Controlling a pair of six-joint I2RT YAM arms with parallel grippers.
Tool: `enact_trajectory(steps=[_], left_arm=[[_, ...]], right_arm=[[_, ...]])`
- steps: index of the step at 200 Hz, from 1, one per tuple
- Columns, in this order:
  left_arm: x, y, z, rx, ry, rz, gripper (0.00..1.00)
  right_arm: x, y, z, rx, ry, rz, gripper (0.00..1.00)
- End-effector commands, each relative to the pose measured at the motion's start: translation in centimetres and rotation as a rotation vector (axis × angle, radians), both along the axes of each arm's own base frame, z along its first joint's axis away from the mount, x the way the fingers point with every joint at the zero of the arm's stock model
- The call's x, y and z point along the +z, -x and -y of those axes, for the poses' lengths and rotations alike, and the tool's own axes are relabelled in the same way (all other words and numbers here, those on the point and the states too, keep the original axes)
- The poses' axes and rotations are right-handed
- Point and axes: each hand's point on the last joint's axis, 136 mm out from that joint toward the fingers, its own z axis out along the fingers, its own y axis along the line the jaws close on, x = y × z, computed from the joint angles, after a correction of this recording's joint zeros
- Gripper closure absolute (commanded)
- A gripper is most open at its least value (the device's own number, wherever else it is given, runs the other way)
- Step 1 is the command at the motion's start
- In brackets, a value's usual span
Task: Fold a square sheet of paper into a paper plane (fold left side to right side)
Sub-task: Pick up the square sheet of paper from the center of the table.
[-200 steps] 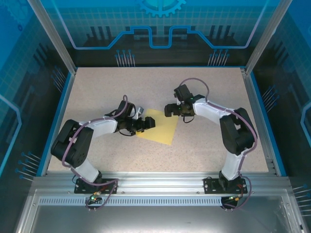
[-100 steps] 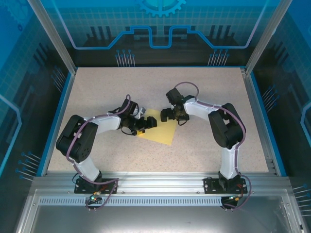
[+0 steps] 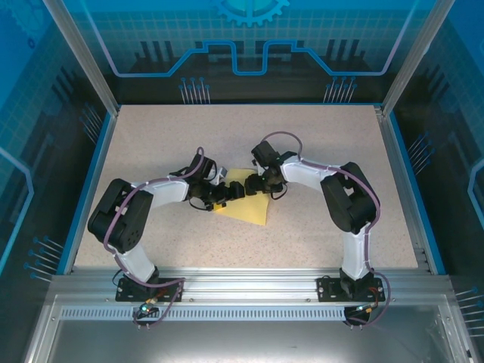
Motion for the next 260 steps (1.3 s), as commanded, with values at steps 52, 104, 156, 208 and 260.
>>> enact_trajectory(steps=[52,104,156,208,260], left_arm=[[6.0,-1.4,-1.8,0.034,-0.045,0.178,0.02],[12.4,-2.6,-5.9,0.142,0.018,0.407,0.01],[18.7,-1.2,-5.2,0.046,0.133,0.644,0.01],[23.8,0.5,-3.5,-0.108,0.256,0.842,0.01],[27.1,1.8,-2.3,-0.227,0.34,0.957,0.01]], right_arm=[[2.7,1.5,-2.8,0.118,-0.29,0.005,0.66],[8.7,0.7,-1.7,0.172,-0.645,0.126,0.74],[16.2,1.8,1.3,0.31,-0.872,0.264,0.75],[24.1,5.8,1.8,0.513,-0.944,0.383,0.75],[30.3,10.8,1.3,0.713,-1.009,0.442,0.74]])
